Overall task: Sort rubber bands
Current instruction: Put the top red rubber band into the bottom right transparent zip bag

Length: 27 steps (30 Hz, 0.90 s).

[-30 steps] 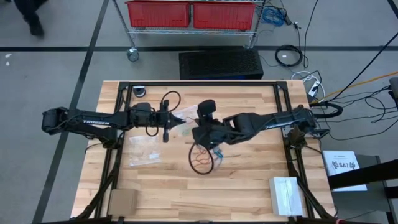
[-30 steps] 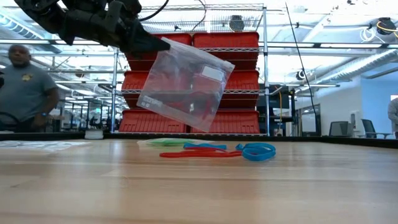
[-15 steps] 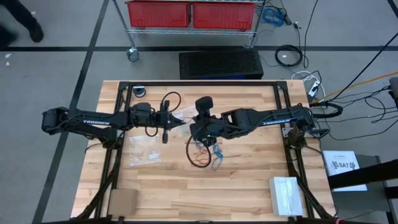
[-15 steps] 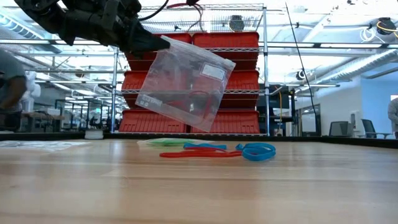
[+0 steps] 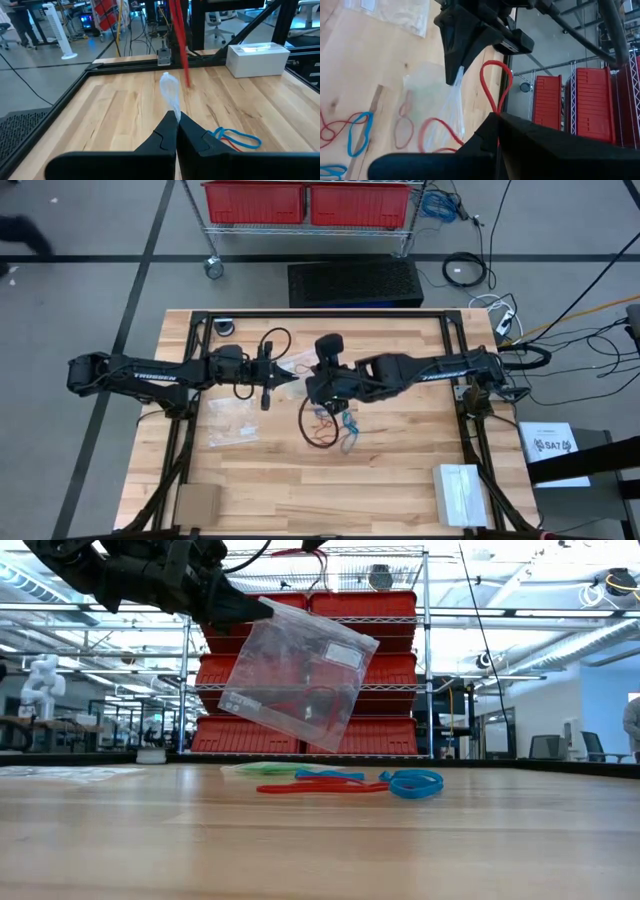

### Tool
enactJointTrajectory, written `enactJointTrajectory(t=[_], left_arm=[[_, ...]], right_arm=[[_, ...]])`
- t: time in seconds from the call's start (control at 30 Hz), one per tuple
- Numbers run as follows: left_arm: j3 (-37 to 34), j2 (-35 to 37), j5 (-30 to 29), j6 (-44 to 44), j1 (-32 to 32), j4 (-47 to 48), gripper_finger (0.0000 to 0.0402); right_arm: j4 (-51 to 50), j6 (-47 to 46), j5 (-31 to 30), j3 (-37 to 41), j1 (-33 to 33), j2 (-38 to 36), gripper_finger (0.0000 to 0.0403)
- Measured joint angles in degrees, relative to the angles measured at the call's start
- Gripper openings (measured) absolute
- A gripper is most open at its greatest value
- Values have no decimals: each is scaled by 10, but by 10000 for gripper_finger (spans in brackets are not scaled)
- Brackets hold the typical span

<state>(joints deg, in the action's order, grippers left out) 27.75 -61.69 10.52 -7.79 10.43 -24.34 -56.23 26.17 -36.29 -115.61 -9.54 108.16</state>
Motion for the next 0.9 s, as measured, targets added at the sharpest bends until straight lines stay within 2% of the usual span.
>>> enactJointTrajectory(t=[0.2, 0.4, 0.73, 0.9], left_arm=[[0, 0, 0, 0, 0, 0, 2], [0, 0, 0, 0, 0, 0, 2], [0, 0, 0, 0, 0, 0, 2], [0, 0, 0, 0, 0, 0, 2]], right_arm=[[2, 0, -23, 0, 10, 0, 0], [3, -2, -22, 0, 14, 0, 0], [-5, -30, 43, 0, 22, 0, 0], [-5, -42, 62, 28, 35, 0, 0]])
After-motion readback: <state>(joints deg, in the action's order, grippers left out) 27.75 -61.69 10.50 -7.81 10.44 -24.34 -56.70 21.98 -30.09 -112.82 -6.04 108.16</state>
